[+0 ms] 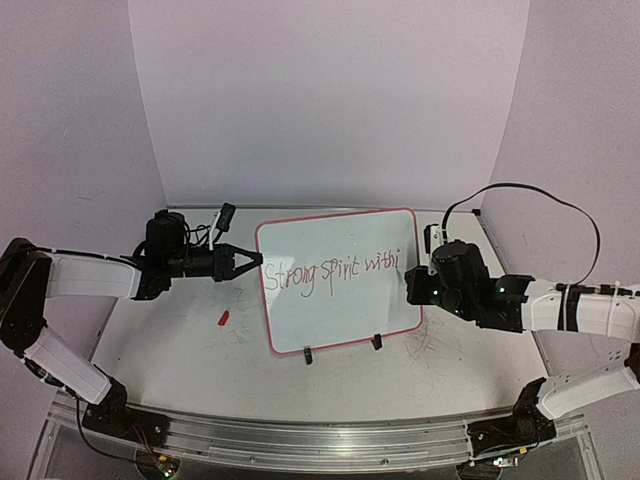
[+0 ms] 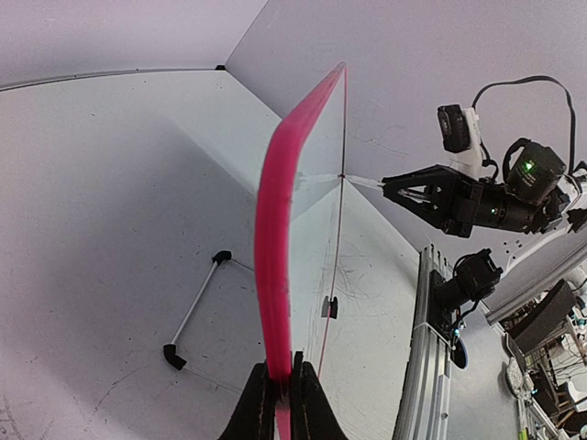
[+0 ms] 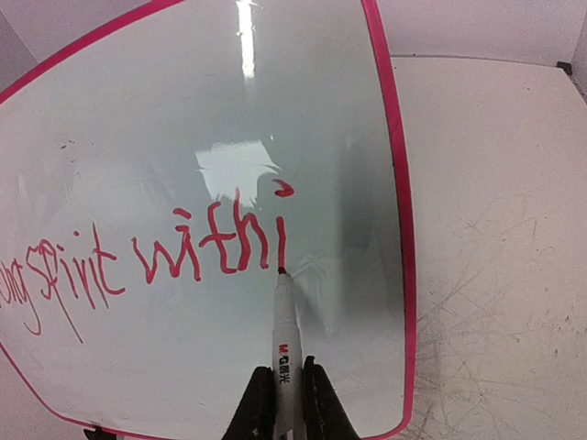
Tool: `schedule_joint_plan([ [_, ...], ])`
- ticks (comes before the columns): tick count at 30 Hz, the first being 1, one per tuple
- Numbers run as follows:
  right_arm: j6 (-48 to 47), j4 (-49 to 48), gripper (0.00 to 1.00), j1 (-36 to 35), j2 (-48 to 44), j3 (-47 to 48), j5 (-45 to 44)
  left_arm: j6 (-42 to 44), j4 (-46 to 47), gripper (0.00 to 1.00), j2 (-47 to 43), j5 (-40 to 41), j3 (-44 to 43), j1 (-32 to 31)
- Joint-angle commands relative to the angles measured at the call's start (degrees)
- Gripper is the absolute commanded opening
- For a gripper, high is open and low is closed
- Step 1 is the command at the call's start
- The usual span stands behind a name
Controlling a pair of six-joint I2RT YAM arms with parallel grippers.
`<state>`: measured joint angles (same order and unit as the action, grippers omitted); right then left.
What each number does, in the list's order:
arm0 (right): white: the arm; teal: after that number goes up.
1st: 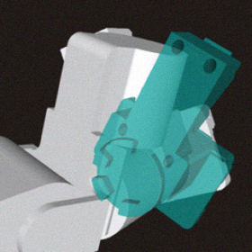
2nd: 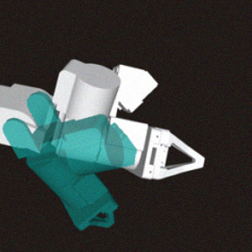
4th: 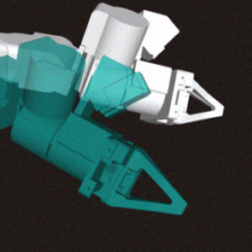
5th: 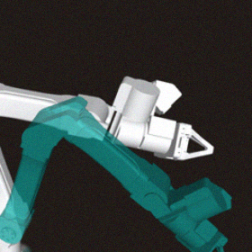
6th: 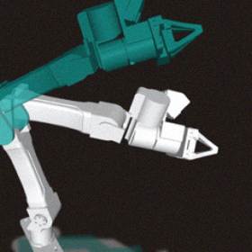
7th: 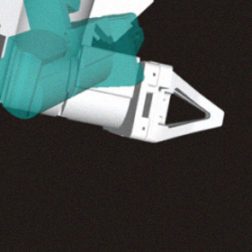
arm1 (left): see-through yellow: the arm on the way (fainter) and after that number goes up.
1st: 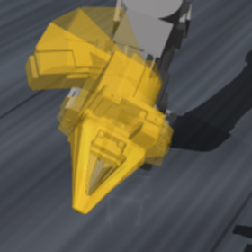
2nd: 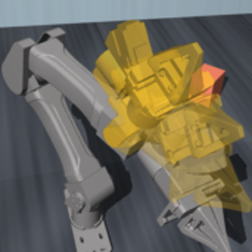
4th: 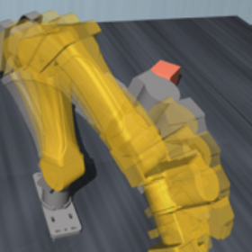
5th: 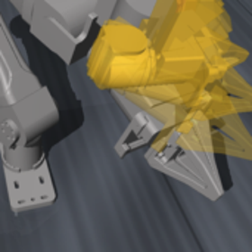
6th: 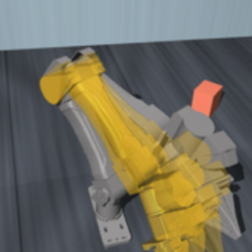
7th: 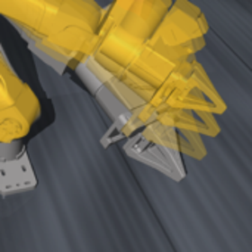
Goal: Write a sentence on the whiteboard
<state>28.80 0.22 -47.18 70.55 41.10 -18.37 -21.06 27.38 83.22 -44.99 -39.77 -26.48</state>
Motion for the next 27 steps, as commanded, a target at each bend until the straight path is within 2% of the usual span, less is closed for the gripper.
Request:
schedule_joint_plan([
  [1,0.58,1.58,0.00,-0.08,-1.40,0.25,0.00,1.90,-2.41,0.00,-0.27,0.52,-1.26,-1.12],
  [6,-0.33,0.23,0.00,-0.06,-3.81,1.33,-1.39,1.99,-2.41,0.00,-0.26,0.52,-1.29,-1.13],
  [27,-2.76,-2.36,0.00,1.27,-0.01,4.15,-3.53,2.07,-2.55,0.00,-0.07,0.34,-1.53,-1.12],
])
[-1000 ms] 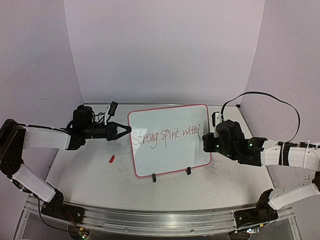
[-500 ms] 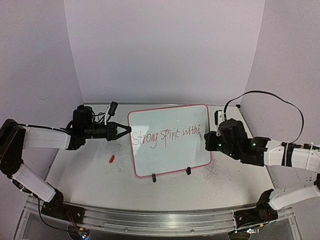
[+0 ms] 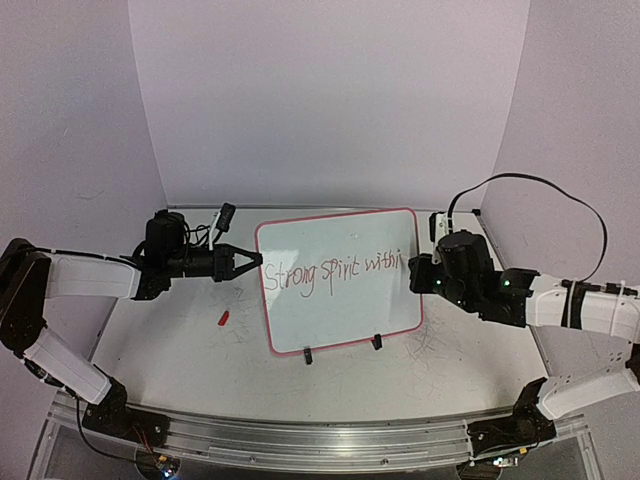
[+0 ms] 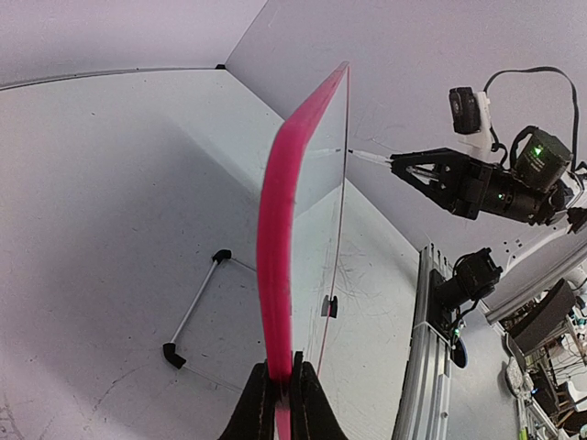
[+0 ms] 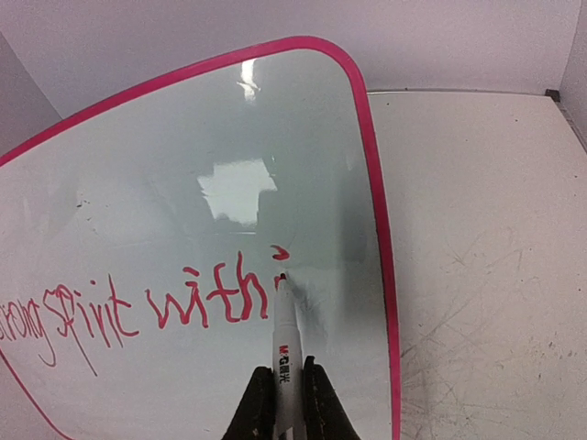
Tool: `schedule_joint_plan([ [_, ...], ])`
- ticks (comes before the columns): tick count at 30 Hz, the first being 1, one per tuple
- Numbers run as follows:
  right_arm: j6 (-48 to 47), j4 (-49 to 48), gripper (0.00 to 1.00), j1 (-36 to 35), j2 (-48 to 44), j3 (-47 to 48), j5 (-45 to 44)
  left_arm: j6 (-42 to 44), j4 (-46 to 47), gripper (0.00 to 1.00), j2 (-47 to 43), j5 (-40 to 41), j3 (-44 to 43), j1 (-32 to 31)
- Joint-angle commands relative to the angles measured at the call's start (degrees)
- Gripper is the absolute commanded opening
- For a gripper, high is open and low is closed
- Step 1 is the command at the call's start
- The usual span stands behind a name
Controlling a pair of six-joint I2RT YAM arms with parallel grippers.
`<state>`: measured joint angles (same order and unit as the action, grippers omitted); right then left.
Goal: Write a sentence on the whiteboard
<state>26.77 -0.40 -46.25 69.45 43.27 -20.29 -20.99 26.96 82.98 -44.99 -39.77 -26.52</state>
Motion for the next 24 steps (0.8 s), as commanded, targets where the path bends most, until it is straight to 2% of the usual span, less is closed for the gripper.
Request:
schedule_joint_plan([
  [1,-0.55,-1.74,0.00,0.35,1.23,1.83,-1.73,1.98,-2.14,0.00,0.11,0.34,-1.54,-1.08],
  [24,3.41,0.31,0.00,0.20,-0.46,-3.59,1.37,1.92,-2.19,0.00,0.33,0.35,-1.70,-1.07],
])
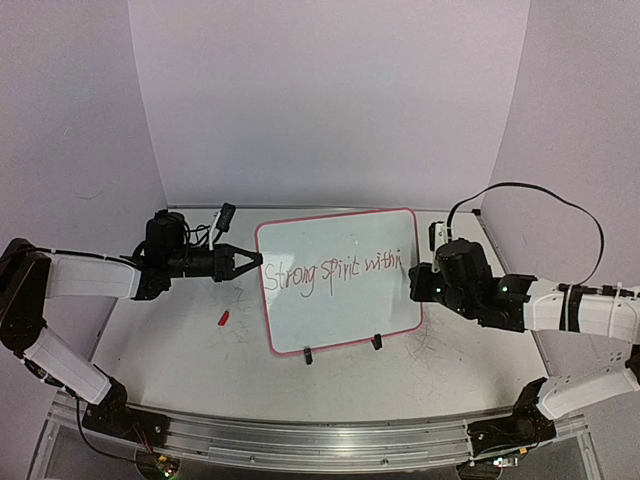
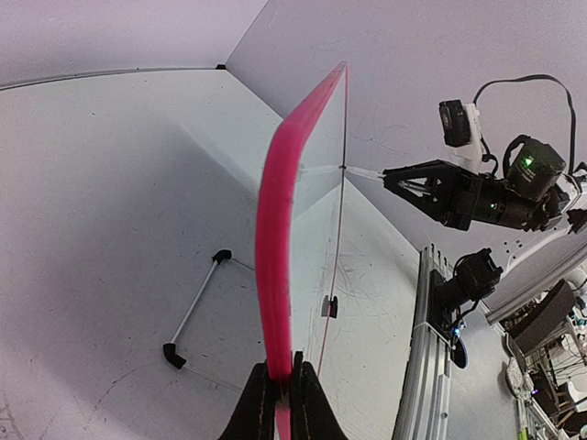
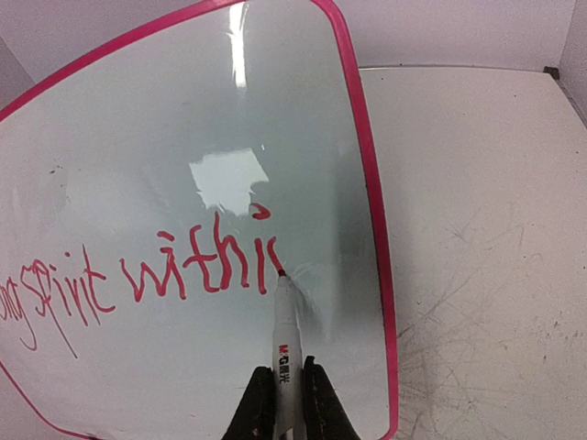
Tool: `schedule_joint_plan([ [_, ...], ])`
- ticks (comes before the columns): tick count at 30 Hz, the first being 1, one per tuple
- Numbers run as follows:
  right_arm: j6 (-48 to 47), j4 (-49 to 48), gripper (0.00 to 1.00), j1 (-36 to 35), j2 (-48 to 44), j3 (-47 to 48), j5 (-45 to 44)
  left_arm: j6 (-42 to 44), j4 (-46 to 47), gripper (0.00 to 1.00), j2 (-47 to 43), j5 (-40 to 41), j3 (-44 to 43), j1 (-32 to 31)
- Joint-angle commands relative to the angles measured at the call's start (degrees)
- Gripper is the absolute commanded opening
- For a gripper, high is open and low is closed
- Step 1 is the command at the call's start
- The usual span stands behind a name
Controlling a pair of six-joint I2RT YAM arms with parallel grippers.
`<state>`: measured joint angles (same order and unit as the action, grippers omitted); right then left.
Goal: Write a sentence on the whiteboard
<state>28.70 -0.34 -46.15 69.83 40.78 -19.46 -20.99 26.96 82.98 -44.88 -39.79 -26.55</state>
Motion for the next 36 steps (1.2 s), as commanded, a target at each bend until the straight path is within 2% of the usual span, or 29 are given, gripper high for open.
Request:
schedule_joint_plan([
  [1,1.51,0.26,0.00,0.10,-0.77,-1.10,0.53,1.92,-2.18,0.00,0.33,0.23,-1.69,-1.08],
  [21,-1.64,-2.35,0.00,0.26,1.84,3.87,-2.99,2.01,-2.27,0.00,-0.34,0.42,-1.05,-1.07],
  [36,-1.07,-2.56,0.00,0.71,1.52,3.71,-5.92,2.02,-2.26,0.00,-0.49,0.57,-0.98,-1.10],
])
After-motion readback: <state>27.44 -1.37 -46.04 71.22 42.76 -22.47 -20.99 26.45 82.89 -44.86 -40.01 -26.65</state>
